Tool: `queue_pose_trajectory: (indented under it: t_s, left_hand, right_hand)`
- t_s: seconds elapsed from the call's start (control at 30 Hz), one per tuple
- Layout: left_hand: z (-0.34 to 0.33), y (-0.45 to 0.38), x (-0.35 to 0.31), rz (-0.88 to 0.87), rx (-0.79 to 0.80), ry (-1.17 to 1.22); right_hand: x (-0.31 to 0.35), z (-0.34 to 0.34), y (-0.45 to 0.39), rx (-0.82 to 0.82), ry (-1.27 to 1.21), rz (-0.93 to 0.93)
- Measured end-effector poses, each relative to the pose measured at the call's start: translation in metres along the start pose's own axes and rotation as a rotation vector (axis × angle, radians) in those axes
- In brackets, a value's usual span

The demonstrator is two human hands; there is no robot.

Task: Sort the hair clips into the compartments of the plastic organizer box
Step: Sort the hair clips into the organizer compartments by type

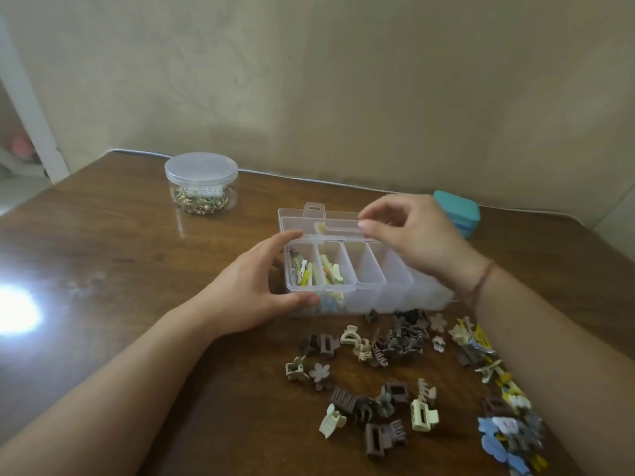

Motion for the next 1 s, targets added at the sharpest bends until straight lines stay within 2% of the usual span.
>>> queue_pose_trajectory:
  t_s: [0.13,0.27,0.33,0.43,0.63,1.0]
  left_hand:
    - [0.000,0.000,-0.001,0.004,0.003,-0.007]
    - [0.000,0.001,-0.002,0.004,-0.009,-0.009]
    - [0.000,0.001,-0.002,0.000,-0.015,-0.009]
    - [-0.001,0.000,-0.002,-0.001,-0.018,0.003]
    - [-0.002,0.000,0.000,-0.005,-0.032,0.016]
    - [-0.001,0.000,0.000,0.007,-0.020,0.007]
  right_hand:
    - [-0.009,0.031,0.045,0.017,0.176,0.050]
    - [-0.035,0.026,0.097,0.179,0.419,-0.083]
    - [-0.049,0.022,0.114,0.192,0.537,-0.163]
    - [-0.060,0.018,0.130,0.195,0.676,-0.180]
    - [-0.067,0.011,0.138,0.227,0.785,-0.153]
    - [-0.060,0.006,0.135,0.317,0.773,-0.057]
Point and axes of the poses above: each hand's wrist, its own y-axis away from the middle knuckle, its own z-axis out of the back of the hand, x = y × z, the point moved 3 cm from there along -y, towards the middle knuckle, and after that the axes turned 13 degrees about x, right-handed, at the moved point
